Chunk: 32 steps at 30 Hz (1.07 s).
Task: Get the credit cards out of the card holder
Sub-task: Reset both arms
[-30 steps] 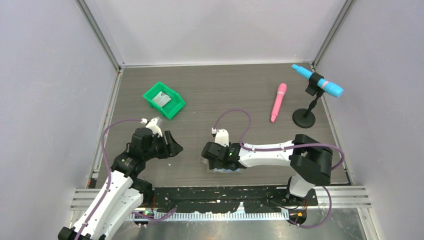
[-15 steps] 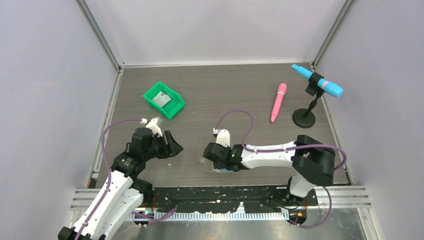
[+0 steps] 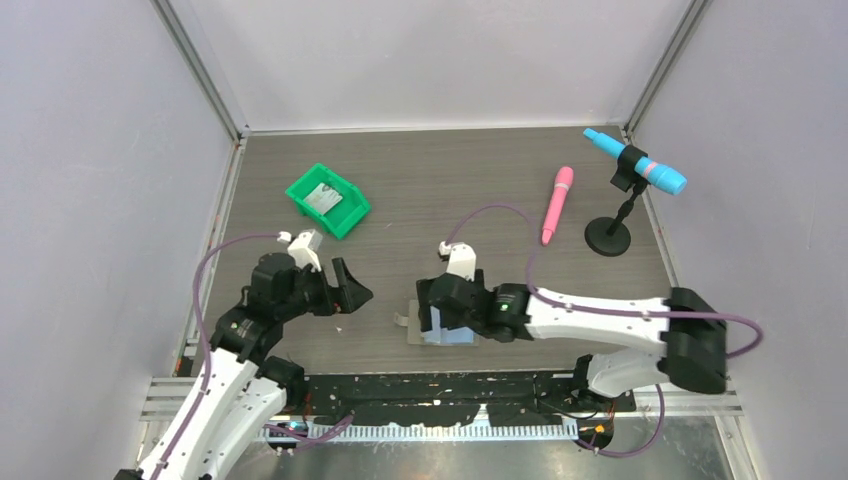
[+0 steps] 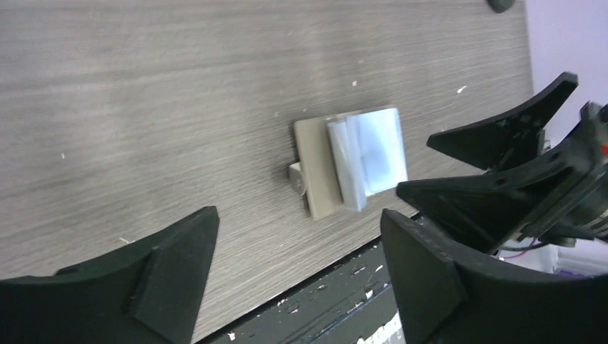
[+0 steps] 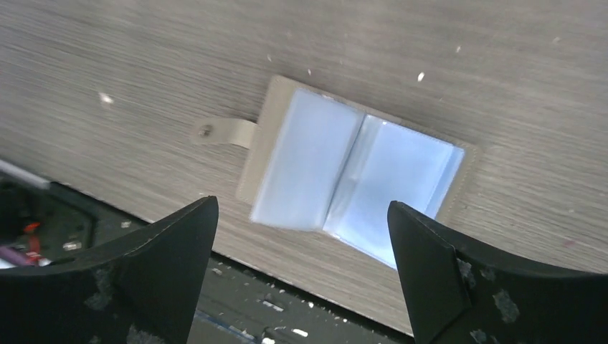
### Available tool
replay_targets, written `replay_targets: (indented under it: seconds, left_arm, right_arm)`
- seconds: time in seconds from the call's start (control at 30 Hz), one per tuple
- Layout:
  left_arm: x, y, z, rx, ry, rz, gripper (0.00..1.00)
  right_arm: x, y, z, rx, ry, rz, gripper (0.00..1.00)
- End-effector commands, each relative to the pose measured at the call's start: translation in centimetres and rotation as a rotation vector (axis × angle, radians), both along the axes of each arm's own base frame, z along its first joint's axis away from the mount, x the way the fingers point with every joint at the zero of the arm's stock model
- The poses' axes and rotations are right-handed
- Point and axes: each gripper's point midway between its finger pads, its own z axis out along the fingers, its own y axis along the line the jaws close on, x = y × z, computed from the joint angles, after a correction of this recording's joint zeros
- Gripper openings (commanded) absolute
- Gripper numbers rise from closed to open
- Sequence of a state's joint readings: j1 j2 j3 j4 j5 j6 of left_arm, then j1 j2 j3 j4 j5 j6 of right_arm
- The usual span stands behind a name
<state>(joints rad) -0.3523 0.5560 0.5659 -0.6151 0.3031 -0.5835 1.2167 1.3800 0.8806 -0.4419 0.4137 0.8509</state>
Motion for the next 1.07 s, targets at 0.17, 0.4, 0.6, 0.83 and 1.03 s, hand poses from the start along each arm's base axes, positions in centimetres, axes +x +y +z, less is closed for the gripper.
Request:
replay_targets:
  seconds: [0.17, 0.4, 0.6, 0.83, 1.03]
  left_arm:
    - [-1.5, 0.9, 10.3, -0.024, -0.320, -0.045, 1.00]
    - [-2.4, 3.4, 13.9, 0.018, -0.481, 0.042, 1.00]
    - [-3.0, 4.7, 14.6, 0.039, -0.533, 0.089, 1.00]
    - [-2.9, 4.8, 14.1, 0.037, -0.536, 0.102, 1.00]
    - [-2.7, 4.8, 13.8, 0.041, -0.523, 0.104, 1.00]
  right_arm:
    - [1.7, -6.5, 11.4, 0.134, -0.294, -0.088, 0.95]
    - [1.4, -12.0, 17.1, 0.309, -0.424, -0.184, 0.95]
    - [1.0, -14.6, 18.1, 0.384, -0.463, -0.222, 0.95]
    - [0.8, -14.8, 18.0, 0.389, -0.462, -0.213, 0.96]
    - [0.9, -14.6, 17.7, 0.372, -0.462, -0.208, 0.96]
